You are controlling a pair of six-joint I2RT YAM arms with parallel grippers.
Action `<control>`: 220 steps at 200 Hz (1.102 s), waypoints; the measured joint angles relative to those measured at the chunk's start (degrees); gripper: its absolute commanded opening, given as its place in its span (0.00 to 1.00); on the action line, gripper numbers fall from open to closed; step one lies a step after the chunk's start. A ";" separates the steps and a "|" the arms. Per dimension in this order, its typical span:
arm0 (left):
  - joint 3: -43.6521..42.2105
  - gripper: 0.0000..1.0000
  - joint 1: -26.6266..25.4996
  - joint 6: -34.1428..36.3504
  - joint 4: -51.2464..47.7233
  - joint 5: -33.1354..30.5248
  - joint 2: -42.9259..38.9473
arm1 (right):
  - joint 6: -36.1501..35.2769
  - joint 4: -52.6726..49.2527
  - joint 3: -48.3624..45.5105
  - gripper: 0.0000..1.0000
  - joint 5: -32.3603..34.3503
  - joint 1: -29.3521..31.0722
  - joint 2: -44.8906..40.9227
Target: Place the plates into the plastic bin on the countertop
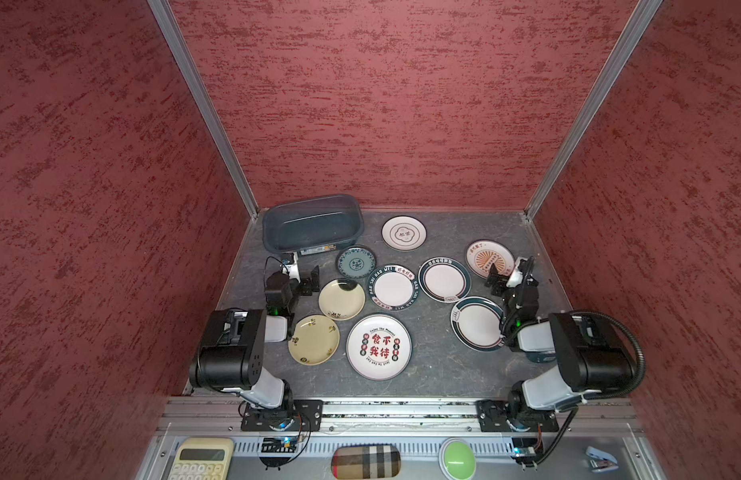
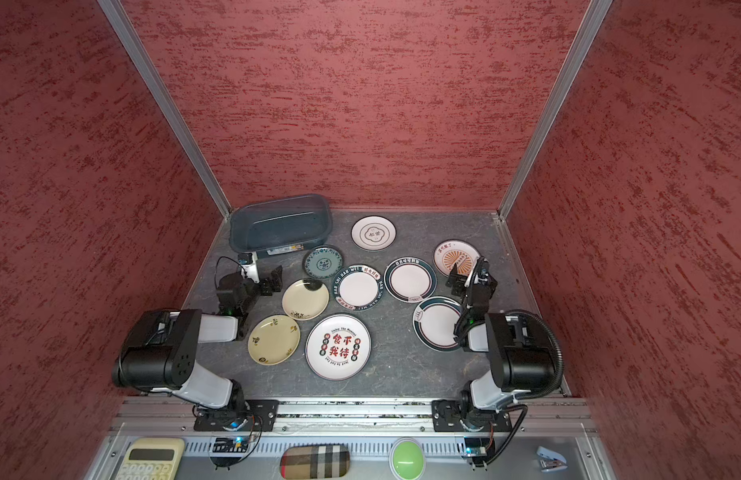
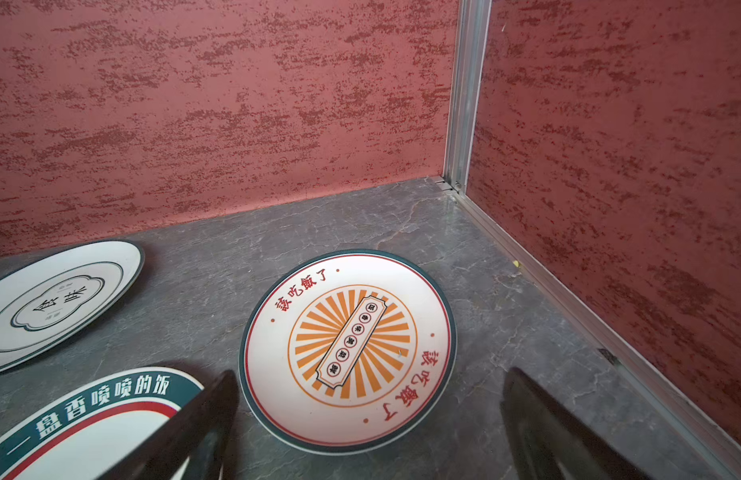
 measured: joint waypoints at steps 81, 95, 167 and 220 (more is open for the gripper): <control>0.00 0.99 0.00 0.00 0.00 0.02 0.00 | 0.00 0.00 0.00 0.99 0.00 0.00 0.00; 0.00 0.99 0.00 0.00 0.00 0.02 0.00 | 0.00 -0.02 0.00 0.99 0.00 0.00 0.00; 0.00 0.99 0.96 -0.04 0.00 1.53 0.00 | 0.00 -0.02 0.00 0.99 0.00 0.00 0.00; 0.00 0.99 0.70 -0.02 -0.02 1.27 0.00 | 0.00 0.00 0.00 0.99 0.00 0.00 0.00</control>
